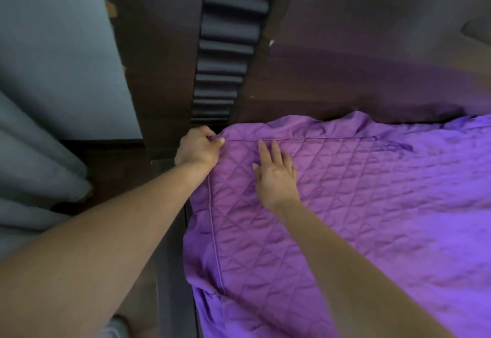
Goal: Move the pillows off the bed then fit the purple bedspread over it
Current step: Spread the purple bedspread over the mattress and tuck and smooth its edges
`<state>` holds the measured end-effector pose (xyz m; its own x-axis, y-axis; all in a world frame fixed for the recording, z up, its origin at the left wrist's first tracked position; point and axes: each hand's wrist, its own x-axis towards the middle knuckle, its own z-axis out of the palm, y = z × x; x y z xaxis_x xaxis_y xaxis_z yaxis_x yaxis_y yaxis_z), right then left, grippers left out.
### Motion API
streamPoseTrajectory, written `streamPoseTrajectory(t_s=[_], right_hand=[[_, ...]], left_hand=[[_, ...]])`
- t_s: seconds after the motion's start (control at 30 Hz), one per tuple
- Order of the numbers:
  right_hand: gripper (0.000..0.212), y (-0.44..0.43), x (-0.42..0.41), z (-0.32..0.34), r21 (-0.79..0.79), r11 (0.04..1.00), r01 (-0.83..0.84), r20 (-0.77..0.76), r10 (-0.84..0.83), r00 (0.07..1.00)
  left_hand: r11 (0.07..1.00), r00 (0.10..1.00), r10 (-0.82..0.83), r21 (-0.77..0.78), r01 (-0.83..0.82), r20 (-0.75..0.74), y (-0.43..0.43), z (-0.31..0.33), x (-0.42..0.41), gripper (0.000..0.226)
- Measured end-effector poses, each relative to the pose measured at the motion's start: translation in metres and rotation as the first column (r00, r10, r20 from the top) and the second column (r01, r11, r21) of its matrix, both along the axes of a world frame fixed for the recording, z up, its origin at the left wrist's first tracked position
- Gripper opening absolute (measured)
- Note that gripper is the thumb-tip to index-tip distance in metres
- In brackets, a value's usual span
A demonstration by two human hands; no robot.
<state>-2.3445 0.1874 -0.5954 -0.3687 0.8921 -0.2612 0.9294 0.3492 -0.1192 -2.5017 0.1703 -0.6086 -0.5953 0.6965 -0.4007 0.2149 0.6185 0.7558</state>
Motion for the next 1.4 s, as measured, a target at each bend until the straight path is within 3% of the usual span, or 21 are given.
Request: streamPoseTrajectory(t_s=[0.13,0.27,0.4,0.53,0.63,0.83,0.93,1.0,1.07,1.1,1.13,1.2,1.27,1.4], right_hand=[[0.057,0.01,-0.004,-0.001,-0.094,0.994,-0.053,-0.037,0.05,0.998],[0.058,0.016,-0.001,-0.004,-0.235,0.97,-0.068,-0.041,0.06,0.997],[0.058,0.022,0.012,-0.002,-0.162,0.987,0.018,-0.049,-0.026,0.998],[0.059,0.023,0.033,-0.002,-0.291,0.957,-0.014,-0.012,0.011,1.0],[0.056,0.017,0.043,0.0,-0.212,0.975,-0.058,-0.108,0.036,0.994],[0.059,0.006,0.074,-0.009,-0.221,0.974,0.057,-0.058,-0.071,0.996],[0.057,0.002,0.092,-0.013,-0.136,0.987,0.081,-0.083,-0.092,0.992],[0.058,0.0,0.105,-0.017,-0.087,0.986,0.14,-0.079,-0.147,0.986],[0.059,-0.002,0.117,-0.02,-0.045,0.983,0.18,-0.068,-0.183,0.981],[0.059,-0.002,0.122,-0.021,-0.03,0.981,0.19,-0.067,-0.192,0.979],[0.059,-0.002,0.127,-0.021,-0.025,0.981,0.194,-0.068,-0.196,0.978],[0.059,-0.002,0.138,-0.022,-0.035,0.98,0.196,-0.068,-0.198,0.978],[0.059,-0.002,0.154,-0.023,-0.028,0.976,0.215,-0.065,-0.216,0.974],[0.063,-0.001,0.193,-0.026,0.019,0.952,0.305,-0.055,-0.303,0.951]], left_hand=[[0.99,0.959,0.129,0.09,-0.109,-0.252,-0.002,0.003,-0.01,0.013],[0.986,0.972,0.164,0.02,-0.163,-0.169,-0.006,-0.008,-0.012,0.01],[0.989,0.966,0.149,0.026,-0.147,-0.211,-0.003,-0.008,-0.01,0.008],[0.992,0.968,0.122,-0.011,-0.128,-0.218,-0.003,-0.008,-0.011,0.012],[0.993,0.963,0.119,0.014,-0.119,-0.243,-0.003,-0.005,-0.006,0.012],[0.996,0.923,0.082,0.008,-0.085,-0.376,-0.009,-0.001,0.0,0.012],[1.0,0.805,0.023,0.006,-0.024,-0.593,-0.015,0.004,0.01,0.018],[0.95,0.65,-0.148,0.076,0.302,-0.745,-0.02,0.005,0.025,0.026],[0.725,0.364,-0.402,-0.049,0.687,-0.84,-0.023,-0.001,0.048,0.04],[0.619,0.218,-0.524,-0.192,0.762,-0.823,-0.022,-0.005,0.059,0.045],[0.554,0.141,-0.636,-0.322,0.767,-0.758,-0.021,-0.007,0.069,0.048],[0.544,0.208,-0.779,-0.473,0.693,-0.591,-0.018,-0.014,0.076,0.051],[0.571,0.266,-0.801,-0.549,0.61,-0.537,-0.014,-0.019,0.077,0.053],[0.553,0.158,-0.763,-0.506,0.662,-0.626,-0.003,0.0,0.103,0.06]])
